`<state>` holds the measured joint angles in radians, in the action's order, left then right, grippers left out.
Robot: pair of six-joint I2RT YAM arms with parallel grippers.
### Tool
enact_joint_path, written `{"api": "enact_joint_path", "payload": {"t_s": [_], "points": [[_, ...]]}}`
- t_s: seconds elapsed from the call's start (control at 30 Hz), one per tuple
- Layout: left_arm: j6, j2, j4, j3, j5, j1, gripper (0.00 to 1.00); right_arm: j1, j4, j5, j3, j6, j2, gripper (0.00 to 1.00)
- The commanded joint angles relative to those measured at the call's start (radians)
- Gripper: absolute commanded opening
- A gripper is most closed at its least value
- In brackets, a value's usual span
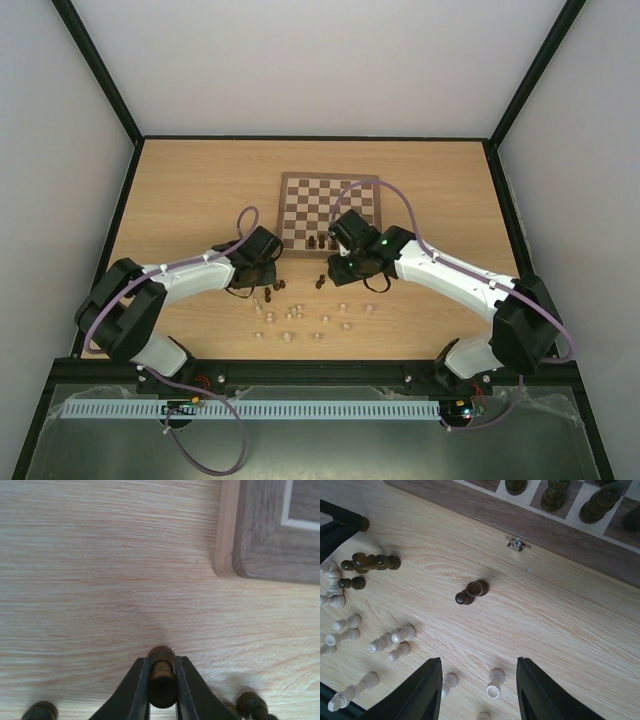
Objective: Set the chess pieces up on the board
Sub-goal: Pick up the chess piece at the center of the board, then place the chess piece on the chessboard.
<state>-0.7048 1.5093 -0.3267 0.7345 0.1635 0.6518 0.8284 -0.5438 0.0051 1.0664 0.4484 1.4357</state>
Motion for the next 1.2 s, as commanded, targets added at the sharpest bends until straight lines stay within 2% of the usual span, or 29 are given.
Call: {"api": "enact_joint_path", "payload": {"t_s": [0.0, 0.3, 0.6, 1.17], "points": [[0.0, 0.016, -0.034, 0.039, 0.026, 0.006, 0.04, -0.008, -0.007, -0.012, -0.022, -0.014, -0.029, 0.41], [0.069, 0.011, -0.152, 0.193, 0.038, 0.017, 0.02, -0.014, -0.021, 0.001, -0.024, -0.008, -0.056, 0.41], [0.148, 0.166, -0.163, 0.368, -0.007, 0.026, 0.03, -0.018, -0.04, 0.018, -0.021, 0.005, -0.08, 0.41], [0.176, 0.34, -0.153, 0.473, 0.016, 0.026, 0.05, -0.023, -0.053, 0.038, -0.044, 0.01, -0.111, 0.41]]}}
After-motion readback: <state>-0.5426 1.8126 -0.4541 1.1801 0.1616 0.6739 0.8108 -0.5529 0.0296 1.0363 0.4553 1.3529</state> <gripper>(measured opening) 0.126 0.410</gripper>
